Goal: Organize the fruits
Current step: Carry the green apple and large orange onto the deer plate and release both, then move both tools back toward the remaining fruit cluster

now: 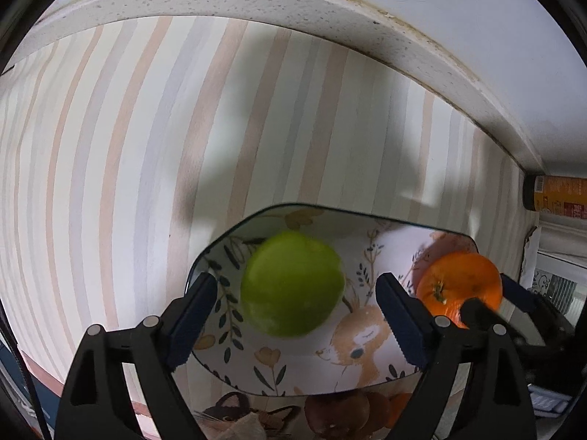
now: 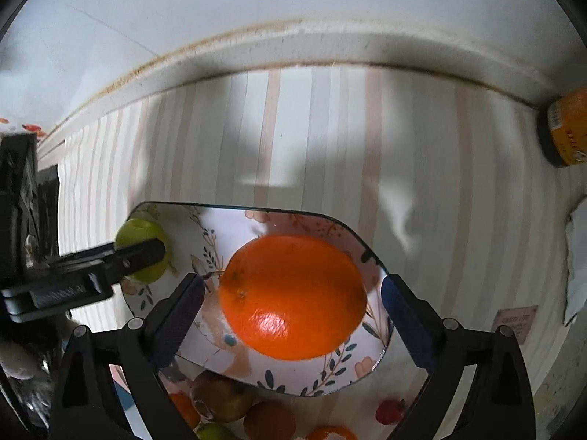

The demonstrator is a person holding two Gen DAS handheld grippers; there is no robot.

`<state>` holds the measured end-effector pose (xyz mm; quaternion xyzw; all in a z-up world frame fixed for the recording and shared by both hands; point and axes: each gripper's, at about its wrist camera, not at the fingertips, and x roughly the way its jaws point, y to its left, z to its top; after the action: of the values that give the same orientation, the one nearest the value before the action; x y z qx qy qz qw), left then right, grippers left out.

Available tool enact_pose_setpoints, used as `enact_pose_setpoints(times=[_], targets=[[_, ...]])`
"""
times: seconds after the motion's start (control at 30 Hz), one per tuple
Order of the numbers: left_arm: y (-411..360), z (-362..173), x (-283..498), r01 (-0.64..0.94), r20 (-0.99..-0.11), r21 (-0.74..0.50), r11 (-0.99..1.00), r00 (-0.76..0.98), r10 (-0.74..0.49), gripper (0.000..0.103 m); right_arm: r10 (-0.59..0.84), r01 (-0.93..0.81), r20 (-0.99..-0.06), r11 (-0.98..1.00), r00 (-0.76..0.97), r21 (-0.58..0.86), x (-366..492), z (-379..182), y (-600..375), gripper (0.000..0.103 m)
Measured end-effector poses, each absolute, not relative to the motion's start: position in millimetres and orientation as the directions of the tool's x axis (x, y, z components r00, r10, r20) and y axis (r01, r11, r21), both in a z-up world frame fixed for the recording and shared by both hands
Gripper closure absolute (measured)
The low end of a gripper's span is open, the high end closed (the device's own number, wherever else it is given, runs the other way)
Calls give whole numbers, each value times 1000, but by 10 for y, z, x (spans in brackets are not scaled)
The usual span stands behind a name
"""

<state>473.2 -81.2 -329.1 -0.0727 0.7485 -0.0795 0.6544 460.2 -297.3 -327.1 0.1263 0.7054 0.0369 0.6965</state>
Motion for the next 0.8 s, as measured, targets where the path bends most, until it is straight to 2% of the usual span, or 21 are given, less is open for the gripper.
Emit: enact_pose_setpoints(times=[0.4,0.57,0.6,0.8], targets=[[-832,-2562,3840,116,-993,-40,992,107,-53,14,97,157,-990,981,100,112,3855,-2742,-2921,4],[-587,-2159,3596,125,-982,-17,992,183,-40,14,66,178,-984,979,165,95,3477,-2473,-2848,4],[-566,-2158,3728,125,-981,-18,992,191,-42,14,59,181,-983,979,176,91,3417,-2436,-2800,4],[-515,-1901,3282,147,-964,-8,989,261,-46,15,51,184,-969,978,243,97,2968,-2114,-2726,4]])
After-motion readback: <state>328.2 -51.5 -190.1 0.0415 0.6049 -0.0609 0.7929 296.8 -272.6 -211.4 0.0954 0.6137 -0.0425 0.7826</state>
